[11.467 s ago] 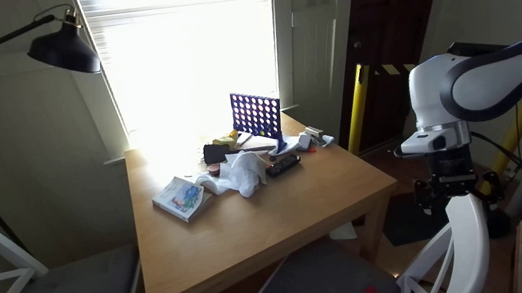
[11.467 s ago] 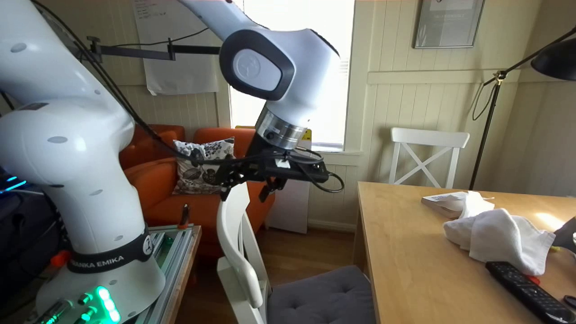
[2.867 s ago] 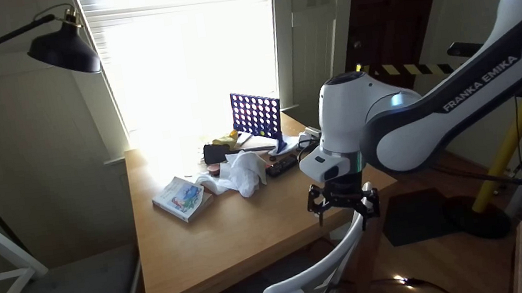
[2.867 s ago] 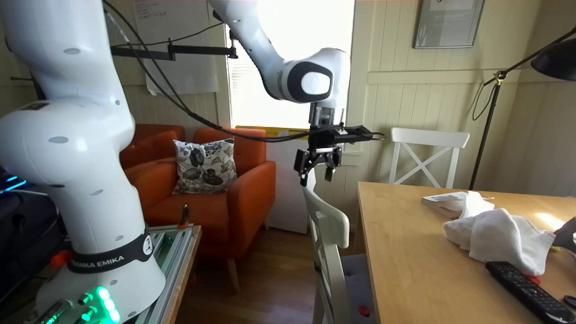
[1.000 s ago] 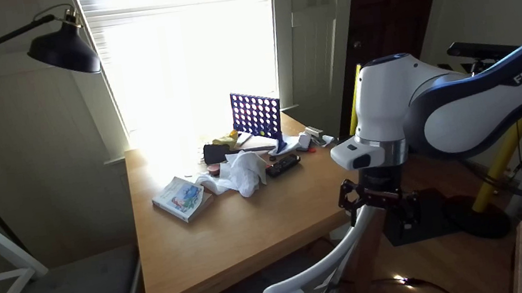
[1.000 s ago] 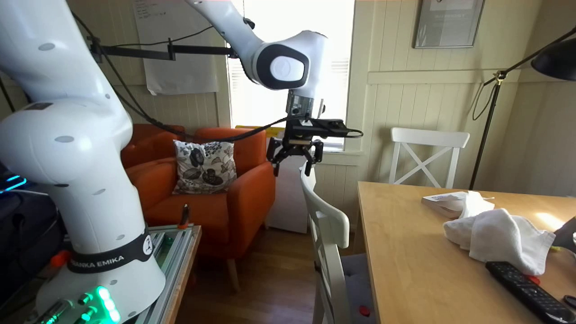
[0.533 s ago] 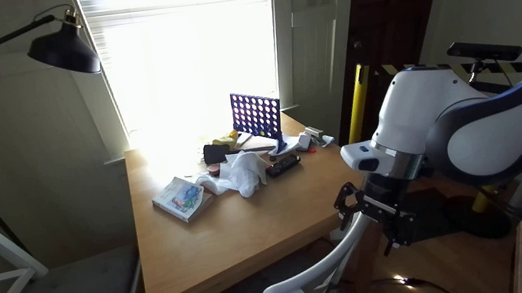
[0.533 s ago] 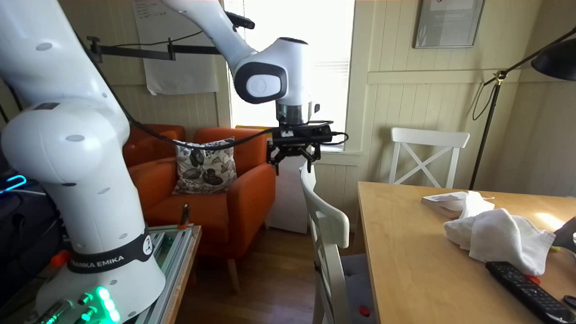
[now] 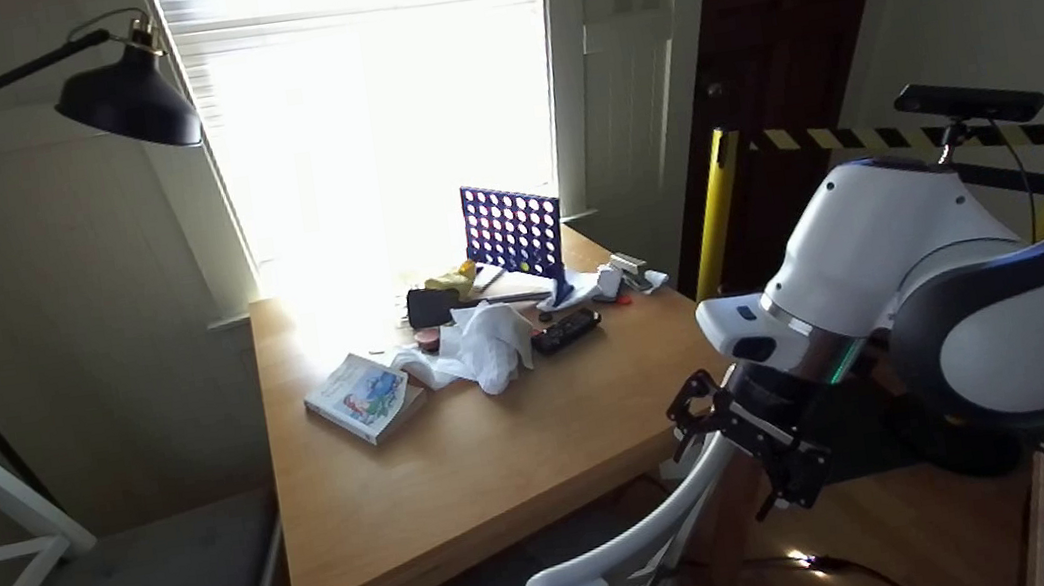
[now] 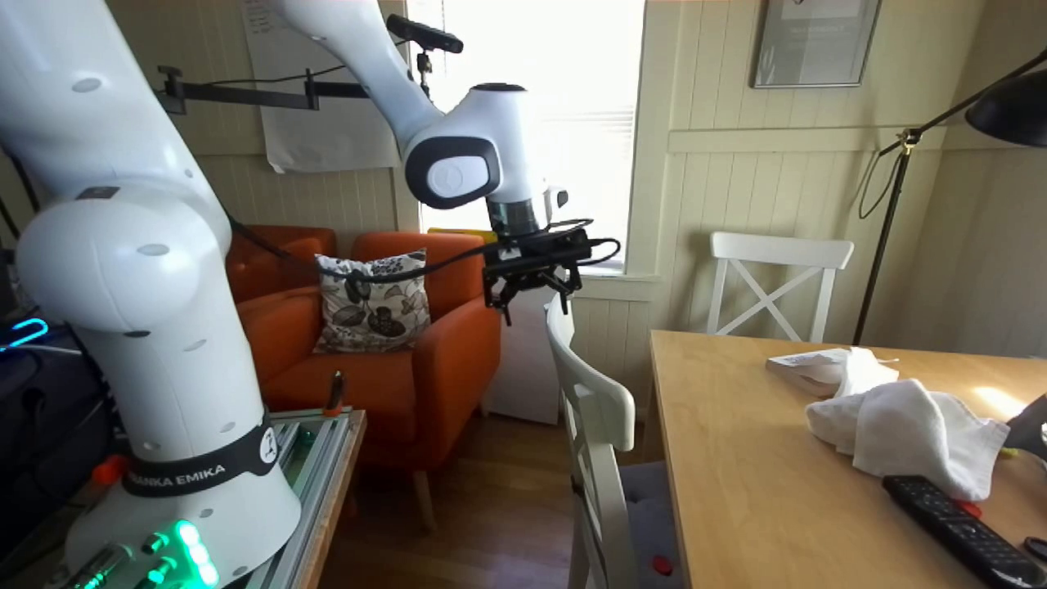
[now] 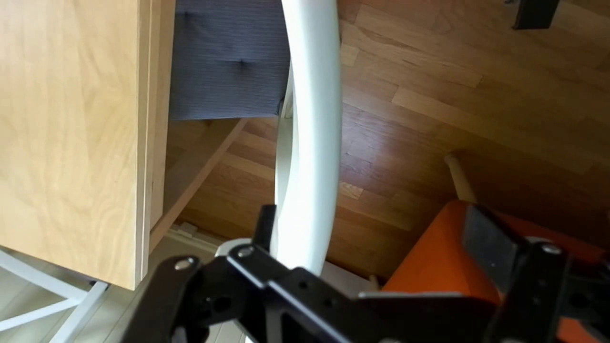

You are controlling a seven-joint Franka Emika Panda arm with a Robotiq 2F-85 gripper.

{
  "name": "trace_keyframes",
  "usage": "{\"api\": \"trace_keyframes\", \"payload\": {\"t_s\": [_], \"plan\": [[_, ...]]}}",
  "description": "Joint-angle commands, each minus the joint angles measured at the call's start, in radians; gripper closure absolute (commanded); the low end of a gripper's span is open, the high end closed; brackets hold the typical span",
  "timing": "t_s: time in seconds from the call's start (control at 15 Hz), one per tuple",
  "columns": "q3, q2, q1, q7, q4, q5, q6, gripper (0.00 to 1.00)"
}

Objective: Push the chair on the right underneath the table.

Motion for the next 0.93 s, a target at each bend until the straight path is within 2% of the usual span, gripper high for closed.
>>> {"api": "trace_keyframes", "payload": {"t_s": [0.0, 0.27, 0.6, 0.73, 0.8, 0.87], "plan": [[-0.021, 0.030, 0.042, 0.036, 0.000, -0.031, 0.027, 0.00], [-0.006, 0.072, 0.053, 0.039, 0.001, -0.060, 0.078, 0.00], [-0.004, 0.135, 0.065, 0.038, 0.011, -0.082, 0.208, 0.00], [0.026, 0.151, 0.034, 0.045, 0.013, -0.102, 0.230, 0.00], [0.032, 0.156, 0.027, 0.053, 0.012, -0.117, 0.236, 0.09], [0.038, 0.161, 0.020, 0.062, 0.010, -0.134, 0.245, 0.28]]}}
